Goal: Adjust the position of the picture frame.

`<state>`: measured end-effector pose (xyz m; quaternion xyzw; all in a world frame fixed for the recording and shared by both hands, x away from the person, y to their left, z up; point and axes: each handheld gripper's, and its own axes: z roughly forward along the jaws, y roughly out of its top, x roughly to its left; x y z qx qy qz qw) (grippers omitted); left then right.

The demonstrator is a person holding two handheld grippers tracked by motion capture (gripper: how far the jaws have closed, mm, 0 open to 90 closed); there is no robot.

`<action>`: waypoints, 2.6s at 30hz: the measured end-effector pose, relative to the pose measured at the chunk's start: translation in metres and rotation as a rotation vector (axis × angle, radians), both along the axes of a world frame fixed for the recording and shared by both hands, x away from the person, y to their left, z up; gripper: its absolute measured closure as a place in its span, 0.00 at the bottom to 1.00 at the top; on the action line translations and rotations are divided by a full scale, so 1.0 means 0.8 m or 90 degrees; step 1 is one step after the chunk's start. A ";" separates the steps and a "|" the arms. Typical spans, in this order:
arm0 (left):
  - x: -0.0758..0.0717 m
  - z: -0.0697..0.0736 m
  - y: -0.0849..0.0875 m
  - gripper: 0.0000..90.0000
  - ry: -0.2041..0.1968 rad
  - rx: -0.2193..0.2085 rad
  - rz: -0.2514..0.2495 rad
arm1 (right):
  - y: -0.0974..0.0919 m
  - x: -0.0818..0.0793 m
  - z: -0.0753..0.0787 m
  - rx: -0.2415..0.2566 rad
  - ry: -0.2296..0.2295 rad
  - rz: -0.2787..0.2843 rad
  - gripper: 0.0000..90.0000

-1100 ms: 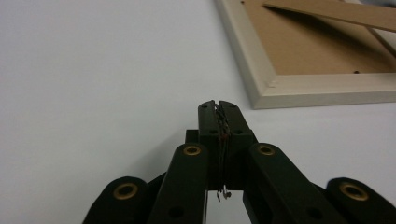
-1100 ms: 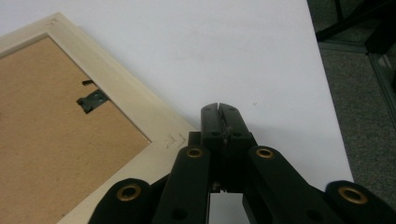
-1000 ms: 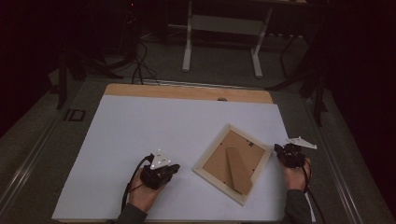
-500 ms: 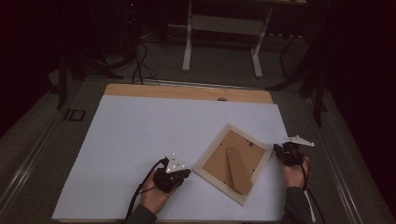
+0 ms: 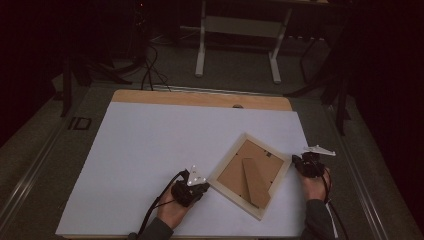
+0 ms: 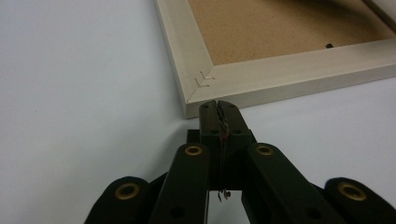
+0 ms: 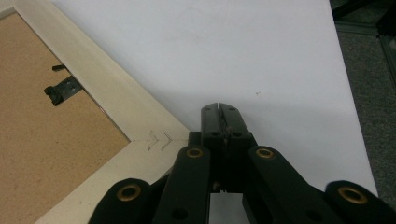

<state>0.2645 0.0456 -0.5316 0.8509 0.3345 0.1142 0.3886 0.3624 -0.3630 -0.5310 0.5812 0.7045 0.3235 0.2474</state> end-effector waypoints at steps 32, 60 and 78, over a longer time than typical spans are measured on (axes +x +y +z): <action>0.001 -0.003 -0.011 1.00 -0.004 0.045 -0.001 | 0.002 0.008 0.002 -0.006 0.009 0.012 1.00; 0.014 -0.002 -0.005 1.00 0.009 0.042 0.031 | 0.015 0.001 0.001 0.012 0.013 0.033 1.00; 0.030 0.002 0.009 1.00 -0.001 0.079 0.067 | 0.029 -0.009 0.002 0.023 0.025 0.104 1.00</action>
